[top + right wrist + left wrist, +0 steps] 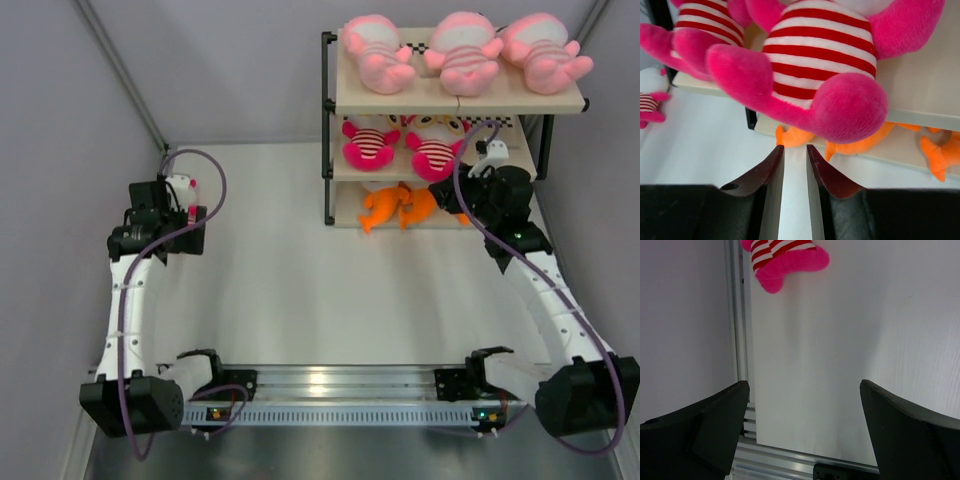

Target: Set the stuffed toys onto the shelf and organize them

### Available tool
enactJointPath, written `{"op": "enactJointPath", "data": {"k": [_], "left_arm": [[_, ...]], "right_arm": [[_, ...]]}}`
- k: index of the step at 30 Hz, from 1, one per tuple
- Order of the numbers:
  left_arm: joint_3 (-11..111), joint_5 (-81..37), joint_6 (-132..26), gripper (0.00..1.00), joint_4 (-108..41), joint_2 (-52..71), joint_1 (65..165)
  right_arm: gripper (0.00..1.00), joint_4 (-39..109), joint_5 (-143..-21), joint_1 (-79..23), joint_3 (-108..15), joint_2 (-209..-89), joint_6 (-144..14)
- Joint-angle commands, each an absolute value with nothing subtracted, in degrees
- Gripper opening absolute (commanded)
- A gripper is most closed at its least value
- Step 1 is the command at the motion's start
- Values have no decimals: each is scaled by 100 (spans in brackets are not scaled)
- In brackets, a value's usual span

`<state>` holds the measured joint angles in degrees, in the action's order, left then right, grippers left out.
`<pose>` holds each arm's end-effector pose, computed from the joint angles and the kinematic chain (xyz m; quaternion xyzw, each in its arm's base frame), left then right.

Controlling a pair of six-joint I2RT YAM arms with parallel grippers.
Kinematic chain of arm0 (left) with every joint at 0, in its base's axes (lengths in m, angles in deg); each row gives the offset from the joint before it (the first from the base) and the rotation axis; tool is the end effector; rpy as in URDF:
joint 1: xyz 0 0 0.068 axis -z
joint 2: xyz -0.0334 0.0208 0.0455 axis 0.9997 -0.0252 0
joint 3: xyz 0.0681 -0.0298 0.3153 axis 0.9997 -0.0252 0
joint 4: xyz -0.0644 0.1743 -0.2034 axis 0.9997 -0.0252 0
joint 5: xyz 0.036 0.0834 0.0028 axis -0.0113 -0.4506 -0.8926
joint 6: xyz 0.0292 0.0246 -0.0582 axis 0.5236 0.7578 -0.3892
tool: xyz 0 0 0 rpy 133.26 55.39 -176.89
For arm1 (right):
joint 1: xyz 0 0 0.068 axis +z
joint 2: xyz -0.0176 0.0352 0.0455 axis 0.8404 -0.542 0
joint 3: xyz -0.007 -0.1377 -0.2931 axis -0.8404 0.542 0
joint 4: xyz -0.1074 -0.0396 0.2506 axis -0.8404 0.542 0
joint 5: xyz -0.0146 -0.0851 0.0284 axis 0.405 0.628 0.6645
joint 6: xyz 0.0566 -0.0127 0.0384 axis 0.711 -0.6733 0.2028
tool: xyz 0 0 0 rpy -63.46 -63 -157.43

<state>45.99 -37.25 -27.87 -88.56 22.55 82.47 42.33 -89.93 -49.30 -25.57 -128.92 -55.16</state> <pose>0.2127 0.0295 0.3852 0.0345 0.9277 0.1168 0.3528 0.2521 0.0504 0.3906 -0.0243 0.7849 0.2344 0.5730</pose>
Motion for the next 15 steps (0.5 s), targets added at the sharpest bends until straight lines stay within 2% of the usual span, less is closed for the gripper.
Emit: {"op": "enactJointPath", "data": {"k": [1, 11, 15], "left_arm": [[4455, -3890, -2586, 98, -8545, 2243, 7951], [4103, -4206, -2551, 96, -7851, 1760, 7503], [4050, -4172, -2542, 96, -7613, 1540, 7274]], "right_arm": [[25, 3706, -8718, -4874, -2798, -13223, -5488], [25, 3644, -8761, -5076, -3676, -14330, -5770], [25, 3627, -8779, -5217, -3748, -14349, -5805]]}}
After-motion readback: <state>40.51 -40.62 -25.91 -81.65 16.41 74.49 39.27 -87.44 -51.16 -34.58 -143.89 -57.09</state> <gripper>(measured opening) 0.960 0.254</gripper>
